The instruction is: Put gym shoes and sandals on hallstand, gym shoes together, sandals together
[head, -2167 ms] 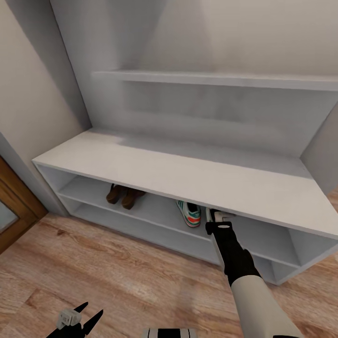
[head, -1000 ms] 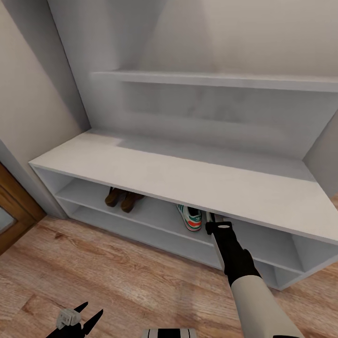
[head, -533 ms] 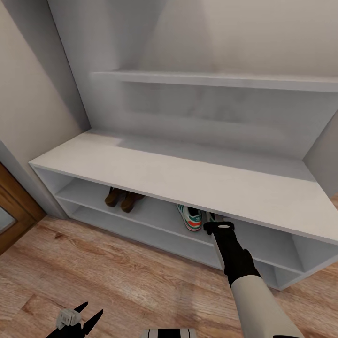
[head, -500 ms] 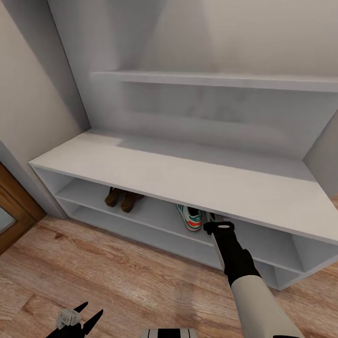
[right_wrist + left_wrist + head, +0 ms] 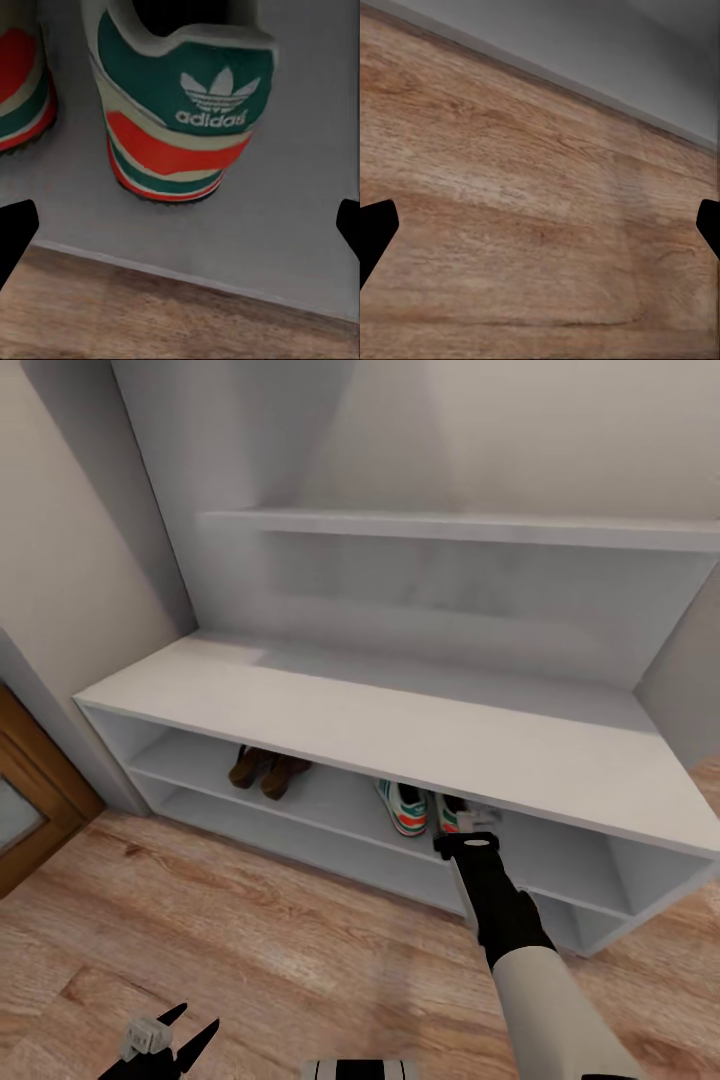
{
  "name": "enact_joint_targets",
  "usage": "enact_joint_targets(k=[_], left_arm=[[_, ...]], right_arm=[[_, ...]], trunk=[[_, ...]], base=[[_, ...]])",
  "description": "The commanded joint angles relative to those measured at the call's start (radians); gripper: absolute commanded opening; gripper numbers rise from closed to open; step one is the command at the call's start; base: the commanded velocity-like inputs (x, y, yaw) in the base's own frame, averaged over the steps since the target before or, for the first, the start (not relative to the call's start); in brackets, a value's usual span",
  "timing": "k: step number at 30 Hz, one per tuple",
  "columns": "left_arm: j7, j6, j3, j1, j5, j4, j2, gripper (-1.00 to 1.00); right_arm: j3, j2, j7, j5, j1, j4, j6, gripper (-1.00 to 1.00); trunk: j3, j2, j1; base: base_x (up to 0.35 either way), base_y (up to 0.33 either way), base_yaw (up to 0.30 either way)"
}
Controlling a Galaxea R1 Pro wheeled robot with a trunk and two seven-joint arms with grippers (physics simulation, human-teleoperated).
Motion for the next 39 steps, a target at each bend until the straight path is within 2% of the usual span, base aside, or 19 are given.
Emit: enact_joint_targets(k=[1, 39], left_arm=[[-0.004, -0.006, 0.002, -0.001, 0.001, 0.001, 0.0, 1.0], [-0.004, -0.006, 0.002, -0.001, 0.001, 0.001, 0.0, 1.0]], right_arm=[[-0.002, 0.001, 0.0, 0.004, 0.0, -0.001, 0.004, 1.0], [-0.001, 0.001, 0.0, 0.005, 0.001, 0.009, 0.001, 1.0]], trunk=[[-0.001, 0.0, -0.001], [-0.001, 0.0, -0.001]], base=[[-0.3, 0.0, 0.0], [-0.332, 0.0, 0.0]])
